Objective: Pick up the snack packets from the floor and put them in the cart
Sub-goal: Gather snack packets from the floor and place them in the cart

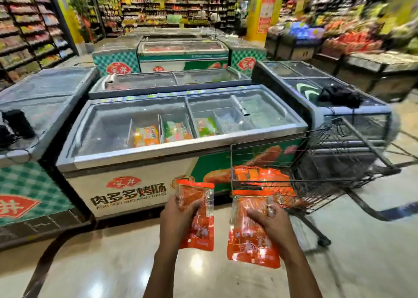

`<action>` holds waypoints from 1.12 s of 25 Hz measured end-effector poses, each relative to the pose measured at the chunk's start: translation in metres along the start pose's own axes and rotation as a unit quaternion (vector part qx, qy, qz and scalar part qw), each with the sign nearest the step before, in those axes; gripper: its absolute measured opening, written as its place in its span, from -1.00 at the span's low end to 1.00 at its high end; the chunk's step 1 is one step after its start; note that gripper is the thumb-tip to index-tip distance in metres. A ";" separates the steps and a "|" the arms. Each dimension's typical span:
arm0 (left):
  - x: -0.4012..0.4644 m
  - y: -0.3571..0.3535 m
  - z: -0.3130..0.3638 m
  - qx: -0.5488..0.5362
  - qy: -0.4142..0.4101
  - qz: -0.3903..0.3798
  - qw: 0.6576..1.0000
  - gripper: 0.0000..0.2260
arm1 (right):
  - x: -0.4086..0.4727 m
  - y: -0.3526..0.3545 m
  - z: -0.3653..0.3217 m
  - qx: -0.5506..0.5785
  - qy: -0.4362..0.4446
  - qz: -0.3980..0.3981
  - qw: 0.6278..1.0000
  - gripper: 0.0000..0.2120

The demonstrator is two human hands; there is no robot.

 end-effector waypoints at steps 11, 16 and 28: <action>0.157 -0.224 0.034 0.024 0.020 -0.168 0.985 -0.60 | 0.162 0.121 0.006 0.034 -0.050 0.163 0.985 -0.65; 0.212 -0.327 0.049 0.029 0.021 -0.179 0.983 -0.69 | 0.263 0.185 0.016 0.050 -0.067 0.161 0.983 -0.60; 0.345 -0.515 0.036 0.070 0.079 -0.168 0.980 -0.60 | 0.507 0.299 0.061 0.015 -0.131 0.147 0.980 -0.62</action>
Point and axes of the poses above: each hand's wrist, its own x-axis towards the middle knuckle, its own y-axis out of the back of the hand, z = x × y, the point moved 2 cm from there along x, towards the middle knuckle, and after that the axes turned 5 degrees about -x, right-handed, at the moved point
